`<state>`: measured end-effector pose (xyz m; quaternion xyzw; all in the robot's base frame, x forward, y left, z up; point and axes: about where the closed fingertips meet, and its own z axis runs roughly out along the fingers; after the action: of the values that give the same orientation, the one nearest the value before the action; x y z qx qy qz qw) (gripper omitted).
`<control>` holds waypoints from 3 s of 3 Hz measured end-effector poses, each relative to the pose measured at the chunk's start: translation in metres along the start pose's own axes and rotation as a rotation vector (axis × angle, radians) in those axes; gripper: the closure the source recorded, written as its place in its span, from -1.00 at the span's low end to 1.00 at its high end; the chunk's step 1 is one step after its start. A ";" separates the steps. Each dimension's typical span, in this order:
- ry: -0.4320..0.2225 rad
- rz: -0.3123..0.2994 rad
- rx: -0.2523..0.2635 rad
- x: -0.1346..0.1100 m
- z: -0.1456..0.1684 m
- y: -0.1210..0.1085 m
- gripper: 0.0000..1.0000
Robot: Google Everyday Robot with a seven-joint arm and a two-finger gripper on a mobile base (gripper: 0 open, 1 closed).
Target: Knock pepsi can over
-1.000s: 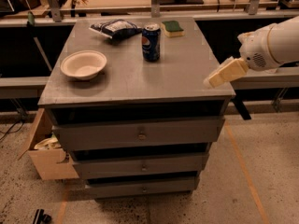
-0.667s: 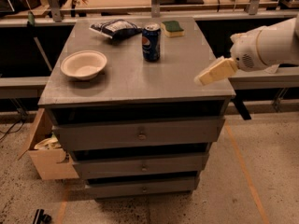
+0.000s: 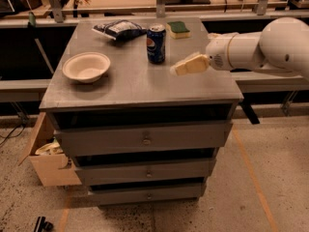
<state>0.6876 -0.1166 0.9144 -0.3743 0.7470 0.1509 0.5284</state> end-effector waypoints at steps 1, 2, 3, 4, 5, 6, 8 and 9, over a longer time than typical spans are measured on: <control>-0.085 0.020 -0.020 -0.005 0.041 -0.008 -1.00; -0.153 0.043 -0.030 -0.010 0.074 -0.018 -1.00; -0.184 0.083 -0.037 -0.012 0.096 -0.025 -1.00; -0.225 0.092 -0.047 -0.022 0.117 -0.030 -1.00; -0.260 0.076 -0.076 -0.036 0.138 -0.029 -1.00; -0.298 0.062 -0.115 -0.053 0.158 -0.023 -0.66; -0.264 0.003 -0.143 -0.063 0.168 -0.013 0.27; -0.160 -0.109 -0.129 -0.078 0.161 -0.005 0.74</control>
Offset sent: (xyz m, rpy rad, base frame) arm 0.1046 0.0488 -0.0255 0.2290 -0.1035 0.0398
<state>0.8129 0.0118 0.9220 -0.4343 0.6698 0.1992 0.5684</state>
